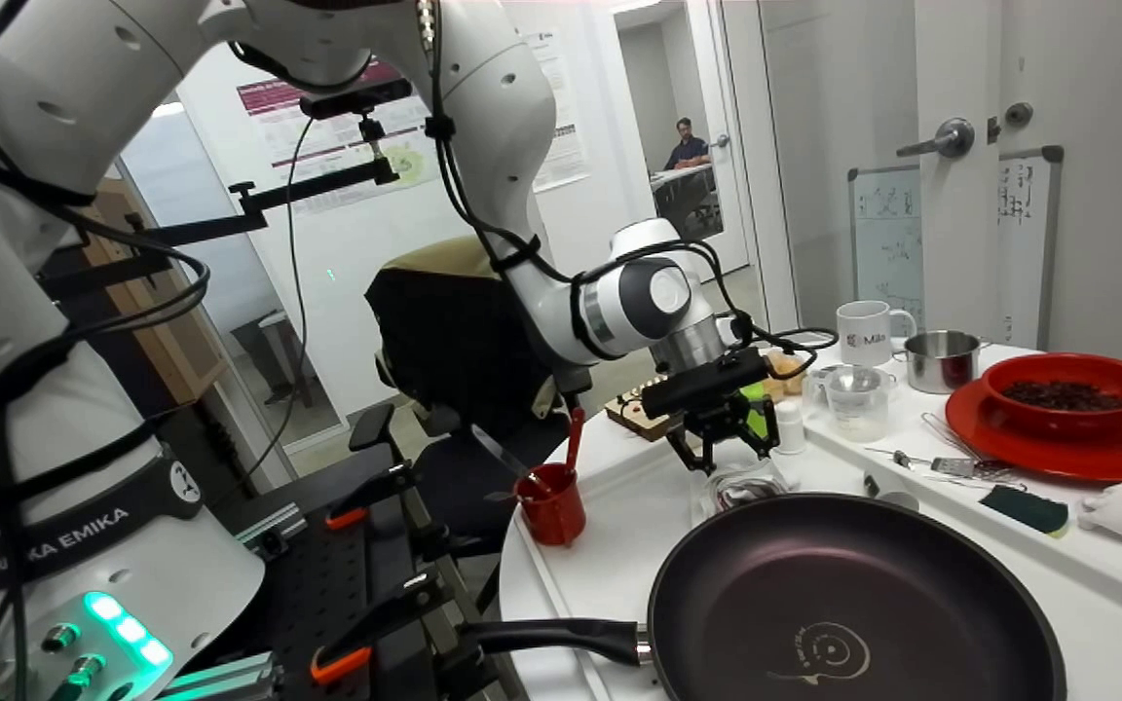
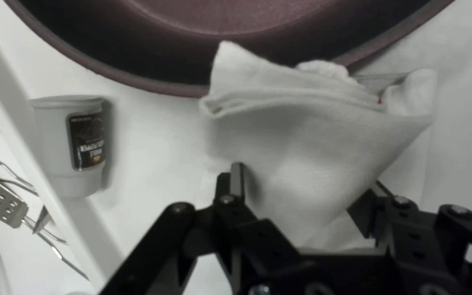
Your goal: Use the cloth to wipe the frying pan.
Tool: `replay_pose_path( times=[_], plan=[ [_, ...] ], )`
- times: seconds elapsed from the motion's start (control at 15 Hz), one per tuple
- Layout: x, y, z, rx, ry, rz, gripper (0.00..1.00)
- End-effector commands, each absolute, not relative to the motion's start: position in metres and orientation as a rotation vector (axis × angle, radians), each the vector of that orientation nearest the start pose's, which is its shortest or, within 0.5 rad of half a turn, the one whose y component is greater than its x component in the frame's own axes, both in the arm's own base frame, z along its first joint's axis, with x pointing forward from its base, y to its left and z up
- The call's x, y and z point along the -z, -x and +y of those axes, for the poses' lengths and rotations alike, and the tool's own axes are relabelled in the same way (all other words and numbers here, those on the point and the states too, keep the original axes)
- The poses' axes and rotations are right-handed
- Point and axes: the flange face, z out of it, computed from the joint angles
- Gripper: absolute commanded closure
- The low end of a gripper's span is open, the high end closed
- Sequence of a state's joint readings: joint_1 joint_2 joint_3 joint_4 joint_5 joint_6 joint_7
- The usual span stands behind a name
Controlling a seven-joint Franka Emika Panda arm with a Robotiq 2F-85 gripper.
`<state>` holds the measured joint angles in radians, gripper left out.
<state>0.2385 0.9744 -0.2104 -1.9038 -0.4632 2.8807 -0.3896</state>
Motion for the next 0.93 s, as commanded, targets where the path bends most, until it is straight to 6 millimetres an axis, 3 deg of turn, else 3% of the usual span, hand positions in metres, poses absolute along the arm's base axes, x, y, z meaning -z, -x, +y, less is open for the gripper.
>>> replay_pose_path(
  times=[0.0,0.2,0.47,0.87],
  plan=[
    [0.011,-0.577,0.039,-0.126,3.034,-1.589,0.69],
    [0.011,-0.575,0.041,-0.131,3.019,-1.585,0.93],
    [0.001,-0.572,0.048,-0.095,2.984,-1.574,0.92],
    [-0.061,-0.573,0.063,0.146,2.953,-1.553,0.92]
  ],
)
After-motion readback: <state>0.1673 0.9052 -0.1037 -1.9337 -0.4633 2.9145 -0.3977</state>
